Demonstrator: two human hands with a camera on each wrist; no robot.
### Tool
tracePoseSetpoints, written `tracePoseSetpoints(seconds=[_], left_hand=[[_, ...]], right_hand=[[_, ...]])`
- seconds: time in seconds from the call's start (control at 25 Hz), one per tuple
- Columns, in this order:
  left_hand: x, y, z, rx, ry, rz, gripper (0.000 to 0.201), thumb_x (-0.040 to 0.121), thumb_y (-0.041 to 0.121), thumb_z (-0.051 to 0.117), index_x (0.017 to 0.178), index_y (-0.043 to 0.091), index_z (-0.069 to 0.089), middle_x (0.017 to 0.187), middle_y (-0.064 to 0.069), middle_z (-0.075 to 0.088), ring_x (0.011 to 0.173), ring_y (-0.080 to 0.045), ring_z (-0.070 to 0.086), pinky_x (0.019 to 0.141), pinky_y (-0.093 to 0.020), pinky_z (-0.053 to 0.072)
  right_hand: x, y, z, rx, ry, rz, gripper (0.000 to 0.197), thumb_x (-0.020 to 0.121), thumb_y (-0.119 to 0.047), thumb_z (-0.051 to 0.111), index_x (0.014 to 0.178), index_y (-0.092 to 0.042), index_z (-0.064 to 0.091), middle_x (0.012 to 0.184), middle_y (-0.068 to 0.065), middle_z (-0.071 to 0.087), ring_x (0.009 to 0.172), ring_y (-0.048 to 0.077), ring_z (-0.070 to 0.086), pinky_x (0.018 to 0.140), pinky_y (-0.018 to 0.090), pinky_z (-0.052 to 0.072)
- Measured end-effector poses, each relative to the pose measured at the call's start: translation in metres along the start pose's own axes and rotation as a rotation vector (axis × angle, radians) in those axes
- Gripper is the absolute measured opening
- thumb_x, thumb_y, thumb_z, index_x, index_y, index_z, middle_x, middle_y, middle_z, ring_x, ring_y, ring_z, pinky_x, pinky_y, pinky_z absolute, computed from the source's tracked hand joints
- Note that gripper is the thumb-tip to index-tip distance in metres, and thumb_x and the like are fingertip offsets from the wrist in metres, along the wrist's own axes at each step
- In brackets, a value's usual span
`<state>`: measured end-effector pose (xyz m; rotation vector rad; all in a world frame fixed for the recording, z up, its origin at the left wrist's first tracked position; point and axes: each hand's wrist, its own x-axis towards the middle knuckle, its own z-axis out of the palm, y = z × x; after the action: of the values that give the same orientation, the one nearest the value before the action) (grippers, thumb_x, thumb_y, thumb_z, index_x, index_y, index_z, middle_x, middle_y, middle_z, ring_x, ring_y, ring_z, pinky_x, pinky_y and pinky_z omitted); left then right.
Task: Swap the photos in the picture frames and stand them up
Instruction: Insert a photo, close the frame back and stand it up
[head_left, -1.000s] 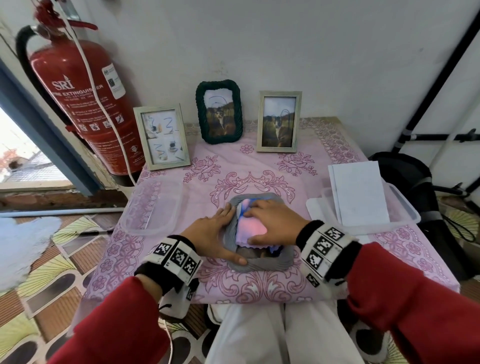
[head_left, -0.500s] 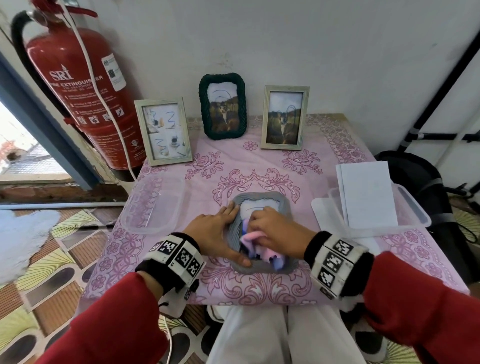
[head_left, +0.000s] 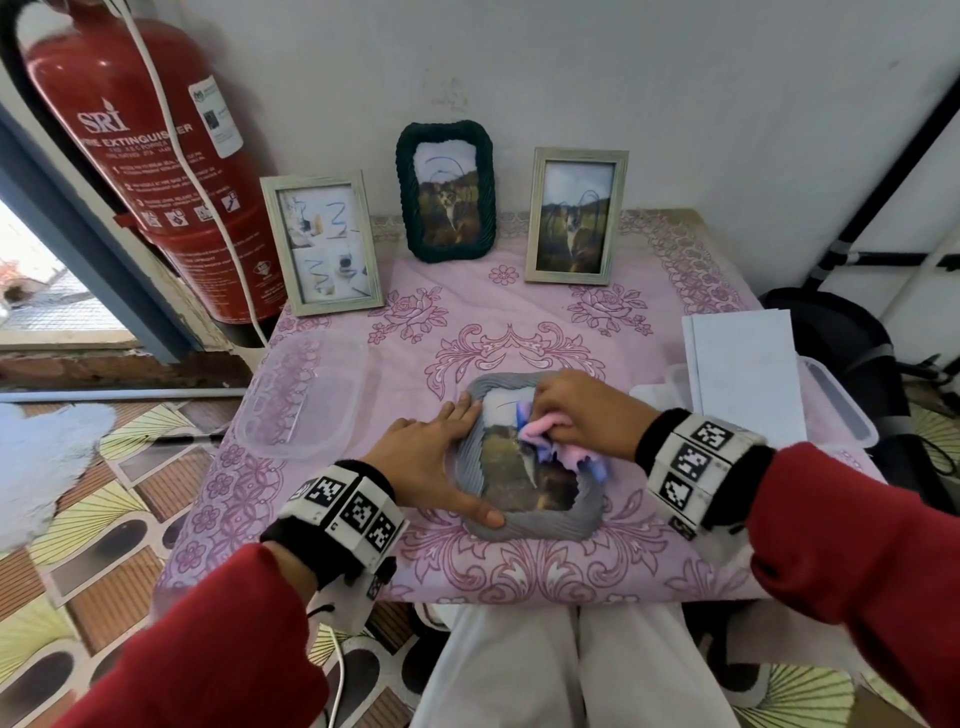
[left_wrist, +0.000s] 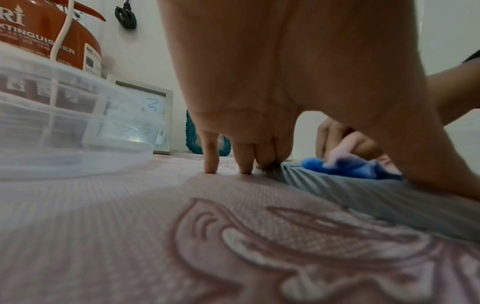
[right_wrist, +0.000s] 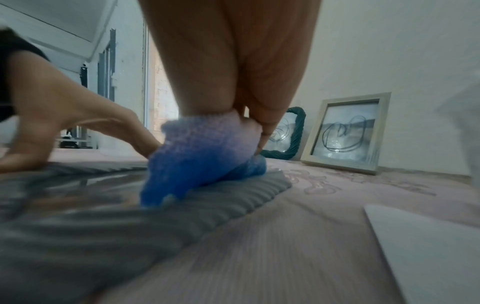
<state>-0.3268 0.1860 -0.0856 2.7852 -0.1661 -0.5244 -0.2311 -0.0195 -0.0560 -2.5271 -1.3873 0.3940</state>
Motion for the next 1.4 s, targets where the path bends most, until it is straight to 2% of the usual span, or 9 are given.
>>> tracePoseSetpoints(seconds=[0.24,0.32,0.44,0.56,0.64,0.84,1.0,1.2,1.4], left_hand=[[0.0,0.0,0.004,-0.029,0.012,-0.03,0.132,0.048,0.083,0.063,0.148,0.035,-0.008,0.158,0.009,-0.007,0.143,-0.016,0.018,0.112,-0.034,0.011],[-0.001,0.001,0.004,-0.028,0.019,-0.028,0.131,0.049,0.083,0.064,0.148,0.035,-0.008,0.158,0.008,-0.007,0.143,-0.016,0.018,0.113,-0.035,0.011],[-0.001,0.003,0.002,-0.016,0.019,-0.027,0.131,0.05,0.081,0.065,0.148,0.034,-0.007,0.158,0.009,-0.007,0.144,-0.015,0.017,0.114,-0.036,0.012],[-0.001,0.004,0.001,-0.02,0.013,-0.019,0.13,0.051,0.08,0.065,0.148,0.033,-0.008,0.157,0.011,-0.008,0.145,-0.01,0.012,0.115,-0.035,0.011],[-0.001,0.003,0.001,-0.017,0.002,-0.016,0.13,0.052,0.079,0.066,0.148,0.032,-0.008,0.157,0.011,-0.008,0.145,-0.009,0.009,0.115,-0.035,0.01],[0.0,0.002,0.001,-0.032,-0.006,0.001,0.131,0.052,0.077,0.067,0.148,0.029,-0.008,0.157,0.01,-0.01,0.145,-0.008,0.005,0.118,-0.036,0.011],[0.001,0.001,0.002,-0.017,-0.002,-0.002,0.131,0.052,0.079,0.066,0.148,0.031,-0.009,0.156,0.011,-0.012,0.145,-0.009,0.007,0.115,-0.035,0.011],[0.001,0.002,0.003,-0.026,0.009,-0.014,0.13,0.053,0.078,0.066,0.148,0.031,-0.01,0.156,0.013,-0.014,0.145,-0.01,0.007,0.114,-0.035,0.008],[0.0,0.003,0.003,-0.024,-0.002,-0.027,0.131,0.052,0.078,0.066,0.148,0.032,-0.01,0.156,0.014,-0.014,0.145,-0.009,0.005,0.114,-0.035,0.006]], right_hand=[[0.036,-0.012,0.001,-0.067,0.042,0.121,0.016,0.079,-0.001,0.054,0.086,0.006,0.066,0.094,0.021,0.062,0.092,0.033,0.055,0.08,0.035,0.04],[0.028,-0.017,0.007,-0.048,0.046,0.084,0.015,0.08,-0.002,0.053,0.087,0.003,0.066,0.098,0.016,0.06,0.097,0.029,0.05,0.087,0.034,0.039],[0.006,-0.032,0.02,-0.021,-0.003,-0.05,0.014,0.084,-0.005,0.053,0.091,-0.003,0.065,0.103,0.011,0.059,0.1,0.025,0.047,0.087,0.027,0.03],[-0.022,-0.04,0.03,-0.04,-0.033,-0.172,0.015,0.086,-0.008,0.051,0.087,-0.009,0.066,0.103,0.006,0.059,0.098,0.023,0.046,0.087,0.03,0.034],[-0.037,-0.033,0.03,-0.024,-0.04,-0.192,0.013,0.086,-0.009,0.053,0.087,-0.01,0.066,0.1,0.005,0.059,0.097,0.022,0.047,0.086,0.029,0.034],[-0.035,-0.014,0.024,0.087,0.004,-0.069,0.012,0.087,-0.014,0.058,0.092,-0.01,0.067,0.095,0.005,0.059,0.096,0.018,0.047,0.086,0.029,0.038],[-0.009,0.003,0.012,0.056,0.081,0.002,0.011,0.086,-0.012,0.059,0.092,-0.007,0.067,0.096,0.008,0.06,0.093,0.017,0.045,0.079,0.022,0.03],[0.031,0.007,0.004,-0.109,0.065,0.105,0.015,0.087,-0.004,0.05,0.096,0.0,0.062,0.102,0.013,0.059,0.1,0.027,0.046,0.09,0.037,0.036],[0.013,-0.006,0.017,-0.026,0.079,-0.016,0.014,0.084,-0.002,0.052,0.096,-0.005,0.058,0.102,0.009,0.057,0.099,0.023,0.044,0.089,0.032,0.035]])
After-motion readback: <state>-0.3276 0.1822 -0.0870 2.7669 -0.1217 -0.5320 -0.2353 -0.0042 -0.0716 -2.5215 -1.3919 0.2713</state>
